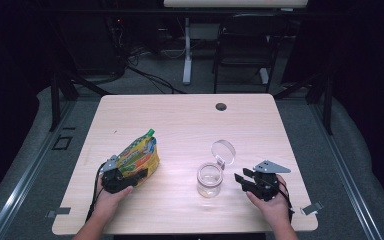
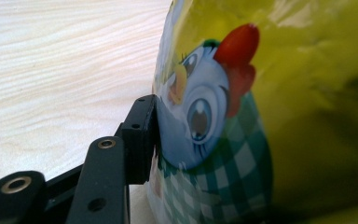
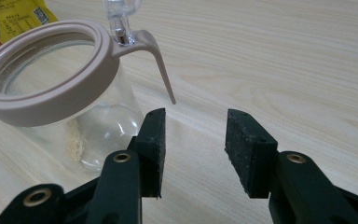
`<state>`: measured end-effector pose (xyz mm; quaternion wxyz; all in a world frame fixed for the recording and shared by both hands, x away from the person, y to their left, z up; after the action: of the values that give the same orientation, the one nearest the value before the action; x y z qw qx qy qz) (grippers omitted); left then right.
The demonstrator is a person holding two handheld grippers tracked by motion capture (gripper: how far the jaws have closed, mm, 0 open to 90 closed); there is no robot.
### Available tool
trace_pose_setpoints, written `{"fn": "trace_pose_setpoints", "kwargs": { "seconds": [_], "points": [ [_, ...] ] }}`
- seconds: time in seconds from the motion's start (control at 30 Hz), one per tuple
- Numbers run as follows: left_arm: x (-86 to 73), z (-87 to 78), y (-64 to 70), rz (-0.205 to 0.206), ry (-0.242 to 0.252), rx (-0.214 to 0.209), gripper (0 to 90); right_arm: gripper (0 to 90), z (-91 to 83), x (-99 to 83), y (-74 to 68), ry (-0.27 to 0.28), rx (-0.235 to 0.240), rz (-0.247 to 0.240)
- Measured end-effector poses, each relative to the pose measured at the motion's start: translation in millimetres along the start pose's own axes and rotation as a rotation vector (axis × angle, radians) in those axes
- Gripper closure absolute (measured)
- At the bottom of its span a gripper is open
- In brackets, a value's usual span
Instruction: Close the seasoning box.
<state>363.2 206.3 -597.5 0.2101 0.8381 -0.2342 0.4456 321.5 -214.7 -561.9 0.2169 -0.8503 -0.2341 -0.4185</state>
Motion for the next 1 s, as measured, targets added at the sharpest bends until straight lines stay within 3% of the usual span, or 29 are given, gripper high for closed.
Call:
{"fn": "trace_pose_setpoints", "kwargs": {
  "seconds": [0.5,1.0],
  "points": [
    [6.3,-4.1,8.7,0.046,0.018,0.005,53.3,58.1,0.3,0.2,-0.5,0.000,-0.002,-0.007],
    [11.5,-5.8,23.6,0.188,0.012,0.082,53.4,57.9,0.1,0.6,-1.3,0.007,-0.005,-0.014]
  ]
}}
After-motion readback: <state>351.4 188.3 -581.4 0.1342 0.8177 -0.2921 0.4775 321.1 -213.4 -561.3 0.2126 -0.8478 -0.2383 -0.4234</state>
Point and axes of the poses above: each handheld gripper's, and its own axes: z roughly forward along the jaws, x roughly out of its top, y roughly to its right, the point moved 4 cm from there along z, roughly forward along the jaws, and after that the axes turned 7 degrees about x, right-handed, at the moved point
